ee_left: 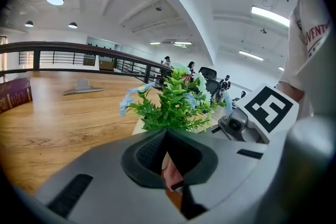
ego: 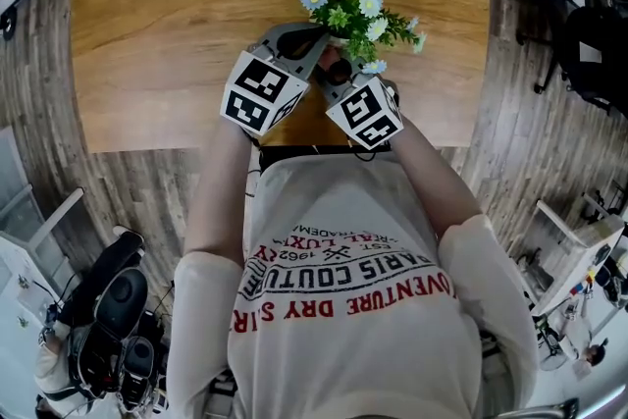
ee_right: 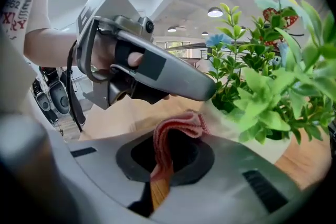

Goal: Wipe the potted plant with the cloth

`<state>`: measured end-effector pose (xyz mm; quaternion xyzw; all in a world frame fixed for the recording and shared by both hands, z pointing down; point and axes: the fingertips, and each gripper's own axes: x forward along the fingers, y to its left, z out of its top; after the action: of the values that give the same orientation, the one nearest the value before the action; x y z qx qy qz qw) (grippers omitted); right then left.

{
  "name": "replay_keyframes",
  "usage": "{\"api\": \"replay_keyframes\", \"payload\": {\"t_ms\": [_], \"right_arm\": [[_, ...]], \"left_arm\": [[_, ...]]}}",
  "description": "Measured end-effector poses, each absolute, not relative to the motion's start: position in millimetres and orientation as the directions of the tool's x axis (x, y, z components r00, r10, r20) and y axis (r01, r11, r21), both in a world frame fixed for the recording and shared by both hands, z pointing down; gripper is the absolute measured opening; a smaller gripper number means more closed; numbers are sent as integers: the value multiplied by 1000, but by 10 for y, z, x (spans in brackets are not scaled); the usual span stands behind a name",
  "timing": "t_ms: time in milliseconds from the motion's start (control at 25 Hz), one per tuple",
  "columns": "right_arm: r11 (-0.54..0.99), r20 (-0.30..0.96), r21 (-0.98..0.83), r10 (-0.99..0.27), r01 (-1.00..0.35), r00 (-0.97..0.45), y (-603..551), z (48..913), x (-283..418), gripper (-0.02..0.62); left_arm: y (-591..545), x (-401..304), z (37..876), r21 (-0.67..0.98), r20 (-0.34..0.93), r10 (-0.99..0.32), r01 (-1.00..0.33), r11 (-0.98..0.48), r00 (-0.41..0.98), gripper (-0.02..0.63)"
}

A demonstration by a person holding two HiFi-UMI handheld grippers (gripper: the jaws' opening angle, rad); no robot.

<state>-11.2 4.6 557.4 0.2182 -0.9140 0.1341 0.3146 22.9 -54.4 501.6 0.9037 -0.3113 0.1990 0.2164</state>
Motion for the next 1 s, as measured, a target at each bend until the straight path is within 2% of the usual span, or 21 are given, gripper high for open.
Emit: {"api": "replay_keyframes", "payload": {"t_ms": [160,320,480,1000], "right_arm": [[861,631,-112,-323,-495,-705,71,5514,-119,37],[840,637,-112,-349,-531,-687,139,5455,-27,37],[811,642,-124,-374,-571,-670,262,5398,198,35],[655,703,6,-540,-756,-463,-19,5271,1763,37]], "left_arm": [[-542,228,5017,259,494,-469,-639,-725,732,15],[-536,212,5024,181,510,-474,-628,-757,718,17],[-552,209,4915,191,459,-512,-643,-741,726,17],[-368,196,4746,132,481,-571,-698,-703,666,15]]}}
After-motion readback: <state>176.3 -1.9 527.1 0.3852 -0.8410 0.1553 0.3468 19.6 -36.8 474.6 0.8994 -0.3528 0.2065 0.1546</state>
